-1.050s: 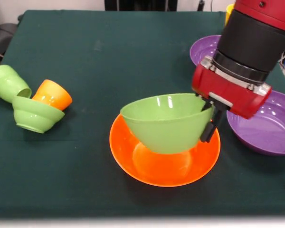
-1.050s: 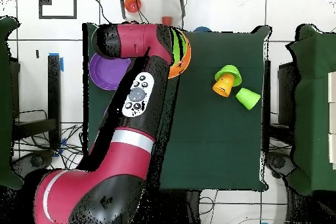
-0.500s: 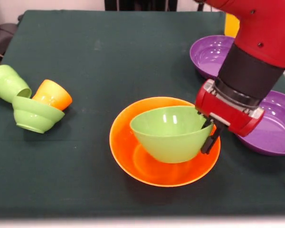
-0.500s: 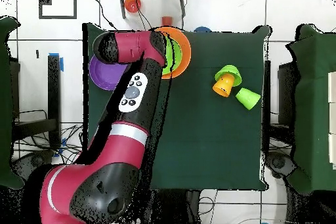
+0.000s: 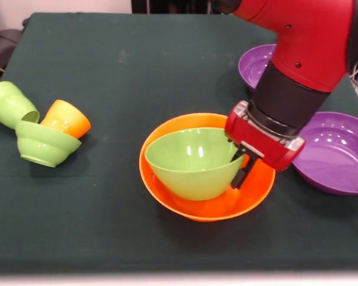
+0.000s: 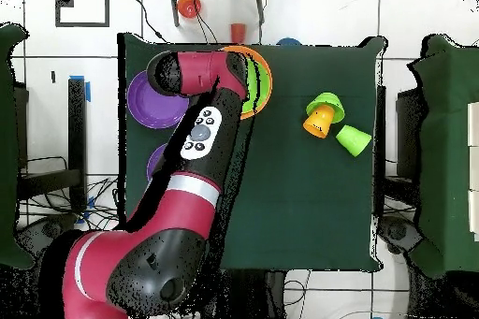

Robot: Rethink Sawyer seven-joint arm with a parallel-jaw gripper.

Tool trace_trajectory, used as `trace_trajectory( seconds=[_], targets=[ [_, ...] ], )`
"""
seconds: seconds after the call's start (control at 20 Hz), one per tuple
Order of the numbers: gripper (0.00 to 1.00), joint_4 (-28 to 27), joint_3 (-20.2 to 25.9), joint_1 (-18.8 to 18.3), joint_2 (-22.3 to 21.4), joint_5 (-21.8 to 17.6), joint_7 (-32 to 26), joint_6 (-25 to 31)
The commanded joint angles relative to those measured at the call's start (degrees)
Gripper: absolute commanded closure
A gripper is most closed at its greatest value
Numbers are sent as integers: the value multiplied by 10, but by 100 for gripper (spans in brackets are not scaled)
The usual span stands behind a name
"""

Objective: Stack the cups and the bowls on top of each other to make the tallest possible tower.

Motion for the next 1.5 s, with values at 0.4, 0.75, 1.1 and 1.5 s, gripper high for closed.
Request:
trace_trajectory(
  seconds=[0.4,0.75,1.1,1.5],
  targets=[
    [100,81,70,-64,-36,-55,-71,-6],
    [100,99,75,-73,-43,-77,-86,-13],
    [100,110,88,-81,-55,-100,-90,-15],
    [100,114,93,-82,-59,-118,-83,-15]
  ],
)
